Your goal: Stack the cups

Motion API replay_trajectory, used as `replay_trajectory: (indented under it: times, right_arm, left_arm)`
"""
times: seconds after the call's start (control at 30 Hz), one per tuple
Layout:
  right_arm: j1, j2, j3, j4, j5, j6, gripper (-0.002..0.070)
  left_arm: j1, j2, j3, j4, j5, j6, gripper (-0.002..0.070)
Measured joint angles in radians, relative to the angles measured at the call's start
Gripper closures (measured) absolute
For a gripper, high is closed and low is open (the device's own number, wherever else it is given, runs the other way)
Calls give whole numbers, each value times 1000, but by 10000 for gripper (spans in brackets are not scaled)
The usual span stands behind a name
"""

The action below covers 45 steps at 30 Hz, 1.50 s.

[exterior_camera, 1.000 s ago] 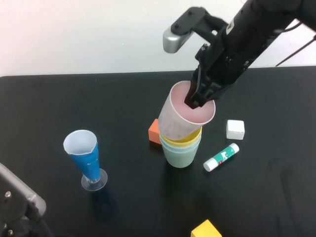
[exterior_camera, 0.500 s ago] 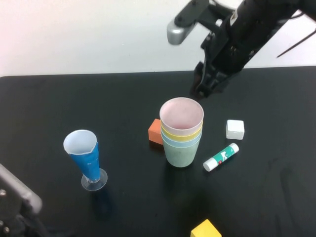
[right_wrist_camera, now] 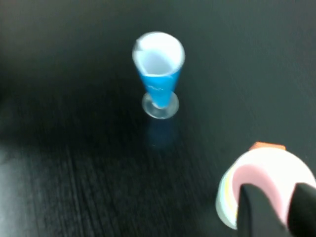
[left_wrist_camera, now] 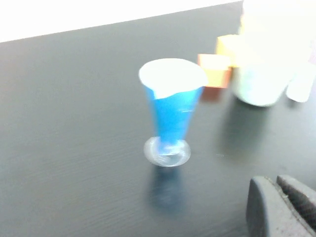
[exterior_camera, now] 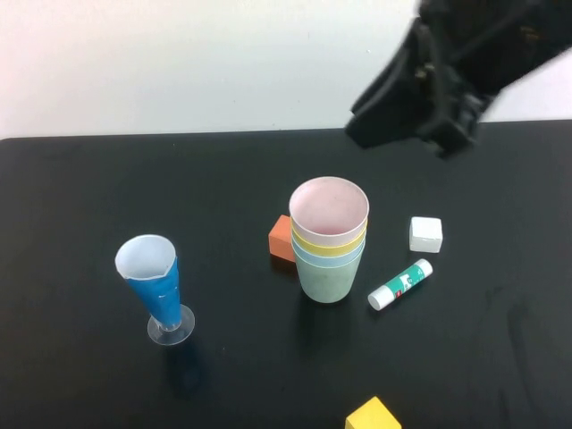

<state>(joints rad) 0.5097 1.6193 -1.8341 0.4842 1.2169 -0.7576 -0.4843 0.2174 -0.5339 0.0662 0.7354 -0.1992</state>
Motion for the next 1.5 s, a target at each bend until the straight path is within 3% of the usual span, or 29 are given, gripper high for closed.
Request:
replay_trajectory:
  times: [0.23, 0.4, 0.77, 1.0, 1.27, 1.5]
  right_arm:
    - [0, -259, 290, 37, -134, -124, 660]
    - [0, -498, 531, 69, -268, -232, 676]
    - [0, -943, 938, 75, -457, -265, 678]
    - [0, -1131, 990, 80, -468, -267, 678]
    - [0, -1162, 993, 82, -313, -263, 678]
    - [0, -1163, 1029, -209, -242, -53, 678]
  left_arm:
    - [0, -173, 109, 137, 31, -174, 676]
    - [0, -190, 145, 137, 4, -182, 676]
    - [0, -190, 146, 137, -3, -186, 676]
    - [0, -190, 146, 137, -3, -188, 676]
    - [0, -190, 147, 137, -3, -189, 676]
    - [0, -190, 147, 137, -5, -189, 676]
